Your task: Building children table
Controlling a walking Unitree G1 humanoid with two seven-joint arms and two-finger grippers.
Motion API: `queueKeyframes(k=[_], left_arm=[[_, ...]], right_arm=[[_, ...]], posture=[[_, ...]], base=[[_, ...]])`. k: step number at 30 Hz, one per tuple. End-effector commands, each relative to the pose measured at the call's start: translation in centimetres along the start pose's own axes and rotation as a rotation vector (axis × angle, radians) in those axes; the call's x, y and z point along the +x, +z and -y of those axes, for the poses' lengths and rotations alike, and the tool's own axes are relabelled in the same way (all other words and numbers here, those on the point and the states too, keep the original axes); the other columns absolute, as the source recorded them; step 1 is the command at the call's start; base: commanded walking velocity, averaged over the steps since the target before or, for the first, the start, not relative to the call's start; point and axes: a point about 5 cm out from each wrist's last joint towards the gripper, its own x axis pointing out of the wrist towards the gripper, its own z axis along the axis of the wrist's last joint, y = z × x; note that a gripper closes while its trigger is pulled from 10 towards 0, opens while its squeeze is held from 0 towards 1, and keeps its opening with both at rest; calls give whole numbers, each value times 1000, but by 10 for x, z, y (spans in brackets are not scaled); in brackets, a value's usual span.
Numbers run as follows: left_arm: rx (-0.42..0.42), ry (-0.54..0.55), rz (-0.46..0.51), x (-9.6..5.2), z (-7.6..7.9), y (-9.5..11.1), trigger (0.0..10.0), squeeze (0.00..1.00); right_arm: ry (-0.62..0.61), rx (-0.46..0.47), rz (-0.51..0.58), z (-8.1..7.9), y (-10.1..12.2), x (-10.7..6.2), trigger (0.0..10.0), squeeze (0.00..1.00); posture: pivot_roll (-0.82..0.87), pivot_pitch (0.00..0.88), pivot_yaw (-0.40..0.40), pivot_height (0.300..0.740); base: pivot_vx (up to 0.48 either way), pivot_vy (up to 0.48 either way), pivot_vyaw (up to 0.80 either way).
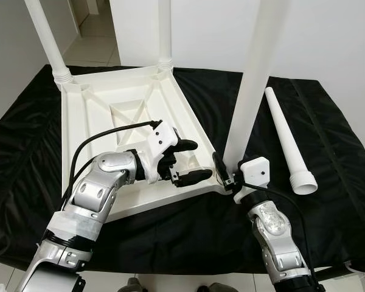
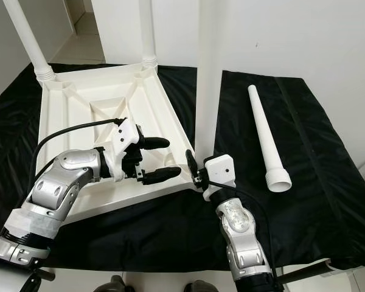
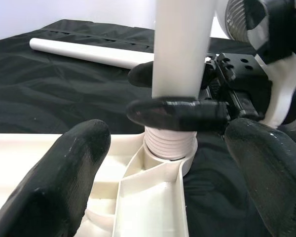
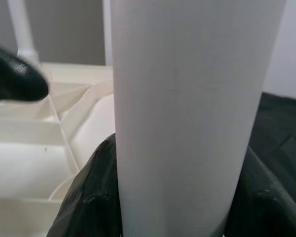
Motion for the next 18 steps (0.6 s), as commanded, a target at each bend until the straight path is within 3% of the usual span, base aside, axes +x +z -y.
queueKeyframes(k=[1,18], left_arm=[[17,0,-3,1,0,4,10000,0],[14,5,5,2,-1,5,10000,0]], right_arm=[[-37,50,-96,3,-17,-4,10000,0],[-192,153,-119,10,-27,-17,10000,0]], posture=[[18,23,-6,740],[10,25,-9,740]], base=[[0,0,0],[0,0,0]])
